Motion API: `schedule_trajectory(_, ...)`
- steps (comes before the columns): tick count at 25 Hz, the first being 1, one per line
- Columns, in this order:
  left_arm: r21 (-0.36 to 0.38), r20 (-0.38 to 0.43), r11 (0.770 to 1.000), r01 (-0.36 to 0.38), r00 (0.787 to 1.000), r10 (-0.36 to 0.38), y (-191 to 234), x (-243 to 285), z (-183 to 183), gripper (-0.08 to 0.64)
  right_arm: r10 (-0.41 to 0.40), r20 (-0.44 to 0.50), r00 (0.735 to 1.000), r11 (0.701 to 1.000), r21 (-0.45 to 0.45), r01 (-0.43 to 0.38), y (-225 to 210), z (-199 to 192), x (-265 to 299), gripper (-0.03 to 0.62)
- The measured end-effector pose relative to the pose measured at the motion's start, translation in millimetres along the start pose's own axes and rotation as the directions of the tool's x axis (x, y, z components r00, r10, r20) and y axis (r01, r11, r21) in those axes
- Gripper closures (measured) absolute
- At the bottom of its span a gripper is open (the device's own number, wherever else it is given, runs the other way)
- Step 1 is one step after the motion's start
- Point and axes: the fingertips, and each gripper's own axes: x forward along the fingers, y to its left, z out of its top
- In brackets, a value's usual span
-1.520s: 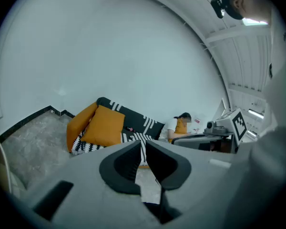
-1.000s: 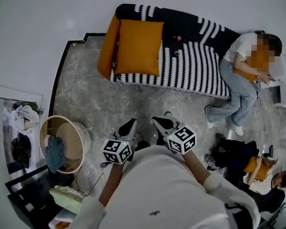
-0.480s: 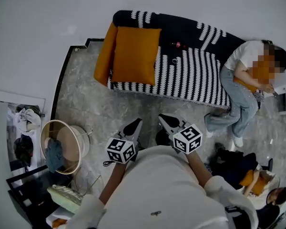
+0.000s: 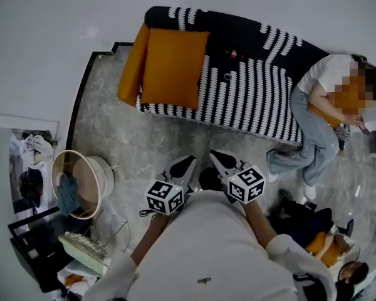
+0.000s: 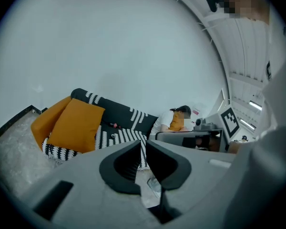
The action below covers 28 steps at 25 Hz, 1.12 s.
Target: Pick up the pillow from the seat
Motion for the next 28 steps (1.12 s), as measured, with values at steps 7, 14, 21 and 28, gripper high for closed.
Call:
schedule_trajectory(7, -0.073, 0.014, 0.996, -0.056, 0.998, 0.057, 35.9, -7.9, 4.5, 0.518, 0.017, -0.037, 0.999, 1.0, -0.005, -0.017, 3.7, 3.8, 20.0, 0.584)
schedule_trajectory(14, -0.062, 0.037, 0.997, 0.035, 0.999, -0.033, 77.2, -4.0, 38.0, 0.518, -0.046, -0.025, 0.999, 0.999, -0.013, 0.045, 4.6, 29.4, 60.8, 0.584)
schedule_trajectory(21, -0.027, 0.066, 0.996, 0.083, 0.995, -0.081, 150.8, -12.5, 99.9, 0.518, -0.129, -0.009, 0.992, 0.992, 0.012, 0.129, 6.0, 66.7, 118.7, 0.584)
schedule_trajectory(28, -0.033, 0.052, 0.995, 0.093, 0.994, -0.091, 250.4, -39.1, 132.0, 0.517, -0.212, -0.026, 0.977, 0.977, 0.007, 0.213, 3.5, 98.9, 181.4, 0.584)
